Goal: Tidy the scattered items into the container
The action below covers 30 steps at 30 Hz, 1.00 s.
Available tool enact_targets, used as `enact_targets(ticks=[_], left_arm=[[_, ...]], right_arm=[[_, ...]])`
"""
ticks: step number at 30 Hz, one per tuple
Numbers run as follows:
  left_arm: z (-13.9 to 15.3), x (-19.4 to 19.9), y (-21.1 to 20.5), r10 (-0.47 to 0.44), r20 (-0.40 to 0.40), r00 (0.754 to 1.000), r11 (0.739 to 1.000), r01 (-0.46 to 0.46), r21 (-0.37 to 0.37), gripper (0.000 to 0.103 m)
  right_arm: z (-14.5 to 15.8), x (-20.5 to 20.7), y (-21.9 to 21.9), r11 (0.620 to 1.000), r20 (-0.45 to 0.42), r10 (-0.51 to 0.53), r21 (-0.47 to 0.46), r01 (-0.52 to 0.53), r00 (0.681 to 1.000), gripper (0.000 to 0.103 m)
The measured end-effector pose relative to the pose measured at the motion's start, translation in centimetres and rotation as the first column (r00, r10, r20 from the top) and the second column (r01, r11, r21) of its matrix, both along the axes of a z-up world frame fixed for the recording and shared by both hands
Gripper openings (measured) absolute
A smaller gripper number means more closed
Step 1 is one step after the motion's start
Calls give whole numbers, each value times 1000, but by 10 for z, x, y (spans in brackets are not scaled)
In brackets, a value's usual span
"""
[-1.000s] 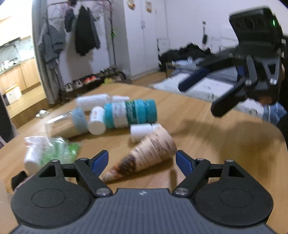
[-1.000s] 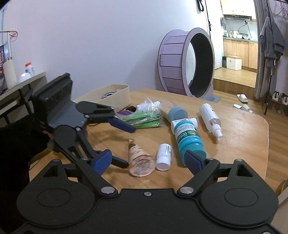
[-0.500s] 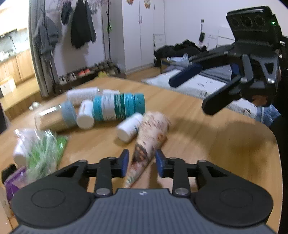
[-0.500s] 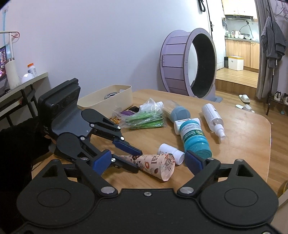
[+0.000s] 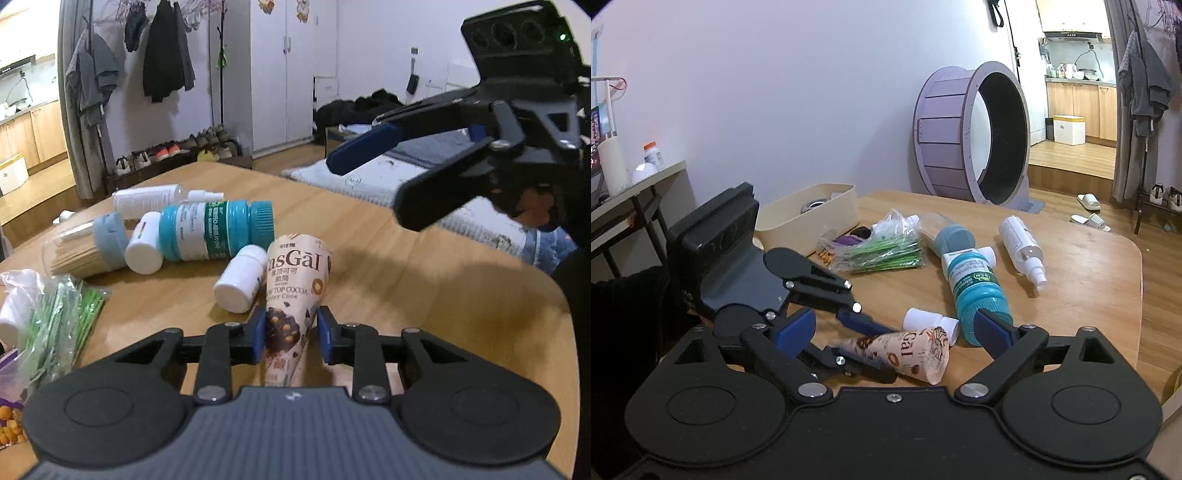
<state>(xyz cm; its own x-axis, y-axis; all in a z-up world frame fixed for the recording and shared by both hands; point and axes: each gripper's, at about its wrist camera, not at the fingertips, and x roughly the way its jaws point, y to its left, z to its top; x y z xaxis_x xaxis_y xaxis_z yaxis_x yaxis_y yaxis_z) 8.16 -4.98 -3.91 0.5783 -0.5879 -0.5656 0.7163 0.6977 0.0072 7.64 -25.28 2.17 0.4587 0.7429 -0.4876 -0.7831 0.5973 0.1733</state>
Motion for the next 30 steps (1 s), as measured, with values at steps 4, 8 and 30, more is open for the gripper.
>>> enact_targets(ticks=[4, 8, 30], left_arm=[[12, -10, 13, 39, 21, 999, 998, -38, -47, 27], [26, -20, 33, 86, 47, 995, 992, -81, -98, 26], [65, -27, 200, 662, 58, 748, 744, -646, -170, 27]], right_arm=[[3, 1, -2, 999, 3, -19, 35, 19, 1000, 92], [10, 3, -4, 995, 3, -29, 96, 29, 1000, 92], [10, 2, 79, 976, -30, 93, 202, -85, 995, 93]])
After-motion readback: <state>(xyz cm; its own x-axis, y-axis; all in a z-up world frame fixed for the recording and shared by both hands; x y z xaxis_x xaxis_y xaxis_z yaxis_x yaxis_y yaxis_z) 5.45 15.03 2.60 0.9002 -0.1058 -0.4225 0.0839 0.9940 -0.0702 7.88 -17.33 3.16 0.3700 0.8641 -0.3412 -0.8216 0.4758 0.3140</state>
